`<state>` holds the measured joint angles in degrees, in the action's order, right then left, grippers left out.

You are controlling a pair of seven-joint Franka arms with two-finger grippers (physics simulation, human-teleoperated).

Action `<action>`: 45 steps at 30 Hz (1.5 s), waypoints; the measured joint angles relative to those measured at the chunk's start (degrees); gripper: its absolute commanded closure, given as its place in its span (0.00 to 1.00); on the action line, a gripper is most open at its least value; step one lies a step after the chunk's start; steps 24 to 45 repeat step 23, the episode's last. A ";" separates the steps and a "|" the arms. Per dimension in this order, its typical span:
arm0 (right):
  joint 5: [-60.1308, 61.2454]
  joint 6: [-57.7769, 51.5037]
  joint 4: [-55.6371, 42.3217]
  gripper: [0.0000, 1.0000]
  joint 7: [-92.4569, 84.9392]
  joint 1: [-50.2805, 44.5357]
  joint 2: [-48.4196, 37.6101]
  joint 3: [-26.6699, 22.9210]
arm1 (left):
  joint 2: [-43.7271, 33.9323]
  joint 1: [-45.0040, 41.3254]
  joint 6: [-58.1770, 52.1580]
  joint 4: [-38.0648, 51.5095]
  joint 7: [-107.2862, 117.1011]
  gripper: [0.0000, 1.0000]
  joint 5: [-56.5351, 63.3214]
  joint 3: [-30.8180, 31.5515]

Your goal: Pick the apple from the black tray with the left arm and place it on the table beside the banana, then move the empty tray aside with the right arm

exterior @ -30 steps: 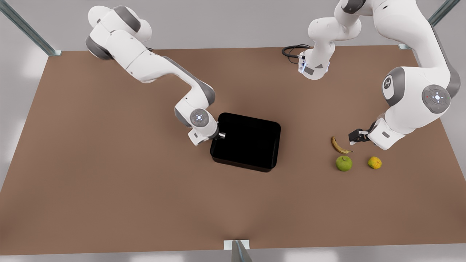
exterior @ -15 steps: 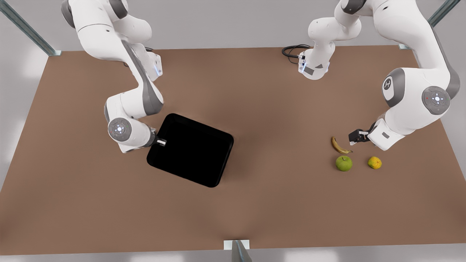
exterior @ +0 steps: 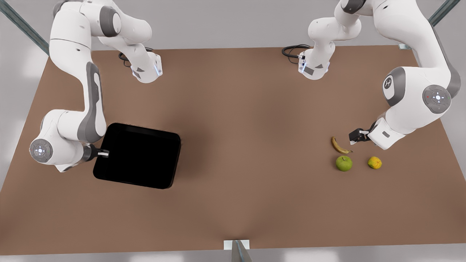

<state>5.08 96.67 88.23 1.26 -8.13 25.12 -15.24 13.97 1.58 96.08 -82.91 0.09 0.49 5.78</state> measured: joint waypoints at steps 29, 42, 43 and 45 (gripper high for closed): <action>-0.27 -5.81 -17.00 0.00 -27.81 -0.21 -4.59 9.00 | 0.64 -0.89 0.34 1.60 -0.10 0.00 1.20 0.52; -0.27 -5.81 -17.00 0.00 -27.81 -0.21 -4.59 9.00 | 0.64 -0.89 0.34 1.60 -0.10 0.00 1.20 0.52; -0.27 -5.81 -17.00 0.00 -27.81 -0.21 -4.59 9.00 | 0.64 -0.89 0.34 1.60 -0.10 0.00 1.20 0.52; -0.27 -5.81 -17.00 0.00 -27.81 -0.21 -4.59 9.00 | 0.64 -0.89 0.34 1.60 -0.10 0.00 1.20 0.52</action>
